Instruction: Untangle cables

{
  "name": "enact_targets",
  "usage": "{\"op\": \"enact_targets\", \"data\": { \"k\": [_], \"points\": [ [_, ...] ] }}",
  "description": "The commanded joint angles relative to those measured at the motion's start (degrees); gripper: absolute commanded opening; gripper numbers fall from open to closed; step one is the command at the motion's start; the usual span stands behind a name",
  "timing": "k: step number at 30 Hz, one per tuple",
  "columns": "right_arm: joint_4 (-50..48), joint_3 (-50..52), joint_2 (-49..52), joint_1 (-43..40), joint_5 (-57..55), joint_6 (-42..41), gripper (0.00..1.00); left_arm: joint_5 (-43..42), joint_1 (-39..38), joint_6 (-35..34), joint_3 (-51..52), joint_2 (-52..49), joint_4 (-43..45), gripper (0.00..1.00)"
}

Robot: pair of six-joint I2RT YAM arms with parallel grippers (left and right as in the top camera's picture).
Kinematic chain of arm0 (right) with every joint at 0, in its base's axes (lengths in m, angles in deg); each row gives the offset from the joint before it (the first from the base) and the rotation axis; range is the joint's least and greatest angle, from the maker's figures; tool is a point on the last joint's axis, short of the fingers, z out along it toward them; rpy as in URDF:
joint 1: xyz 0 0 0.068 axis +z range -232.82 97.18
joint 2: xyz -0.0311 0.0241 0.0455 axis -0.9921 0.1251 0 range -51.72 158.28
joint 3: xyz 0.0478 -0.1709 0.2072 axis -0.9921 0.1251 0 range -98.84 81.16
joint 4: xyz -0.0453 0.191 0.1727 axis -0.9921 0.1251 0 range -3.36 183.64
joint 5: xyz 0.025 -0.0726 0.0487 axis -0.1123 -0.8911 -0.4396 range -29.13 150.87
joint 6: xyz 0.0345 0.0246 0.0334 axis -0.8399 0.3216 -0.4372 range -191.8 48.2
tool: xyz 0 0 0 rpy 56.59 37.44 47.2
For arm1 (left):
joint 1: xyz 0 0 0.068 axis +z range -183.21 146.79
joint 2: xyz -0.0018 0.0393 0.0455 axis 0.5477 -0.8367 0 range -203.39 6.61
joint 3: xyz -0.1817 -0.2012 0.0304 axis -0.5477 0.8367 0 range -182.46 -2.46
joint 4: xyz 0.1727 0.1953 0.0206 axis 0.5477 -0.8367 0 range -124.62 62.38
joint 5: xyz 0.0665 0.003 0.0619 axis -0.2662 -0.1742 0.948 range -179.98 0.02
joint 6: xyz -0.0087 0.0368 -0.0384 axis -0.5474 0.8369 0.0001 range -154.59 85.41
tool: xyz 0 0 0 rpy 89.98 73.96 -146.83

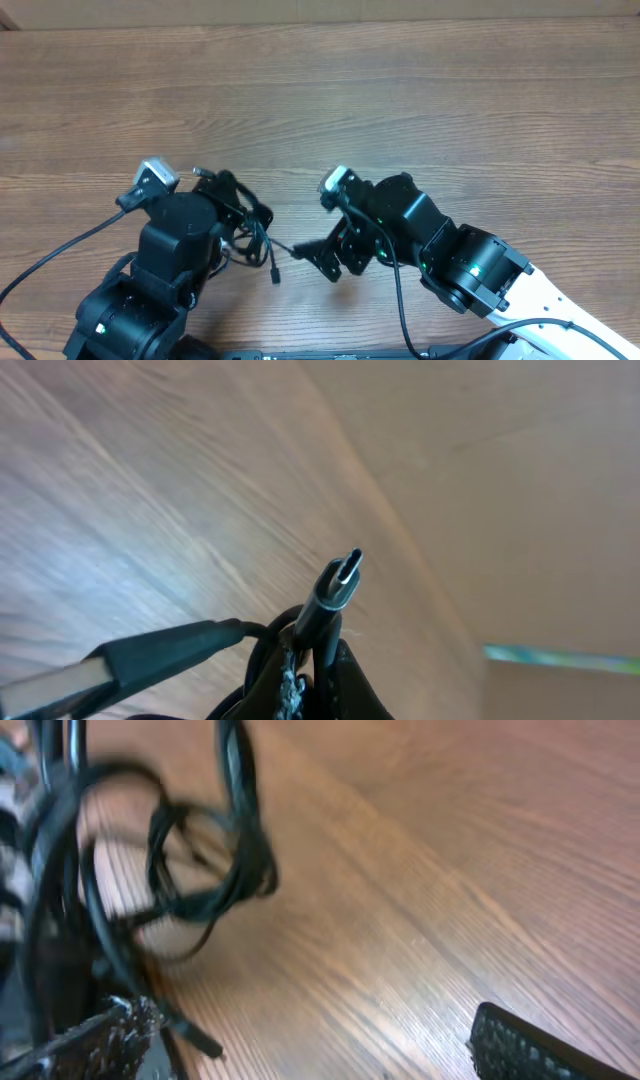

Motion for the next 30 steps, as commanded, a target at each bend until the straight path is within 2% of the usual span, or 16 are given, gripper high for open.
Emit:
{"op": "enact_targets", "data": {
  "k": [1,5,7,11,16,20,25,30],
  "points": [
    [-3.37,0.00,-0.44,0.22,-1.75,-8.76,1.00,2.73,0.20,1.36,-1.11,0.33,-1.86,0.04],
    [-9.14,0.00,-0.42,0.22,7.61,-9.51,1.00,0.28,0.17,1.29,-1.09,-0.70,-3.58,0.04],
    [-9.79,0.00,-0.42,0.22,7.87,-12.72,1.00,-2.10,0.09,1.22,-1.09,-1.84,-3.19,0.04],
    [-8.26,0.00,-0.42,0.22,7.85,-13.55,1.00,-6.60,0.09,0.63,-1.09,-5.14,-1.51,0.04],
    [-3.13,0.00,-0.33,0.22,1.36,-15.41,1.00,-9.22,0.09,0.68,-1.11,-6.88,1.38,0.04],
    [-4.22,0.00,0.85,0.22,0.98,-18.01,1.00,-12.74,0.00,0.70,-1.09,-7.19,2.67,0.04],
    [-5.46,0.00,2.32,0.22,0.94,-20.06,1.00,-12.74,-2.40,0.72,-1.11,-8.57,3.21,0.04],
    [-3.21,0.00,2.75,0.20,-3.61,-20.85,1.00,-12.39,-2.91,0.85,-1.11,-8.48,4.63,0.04]
  ]
}}
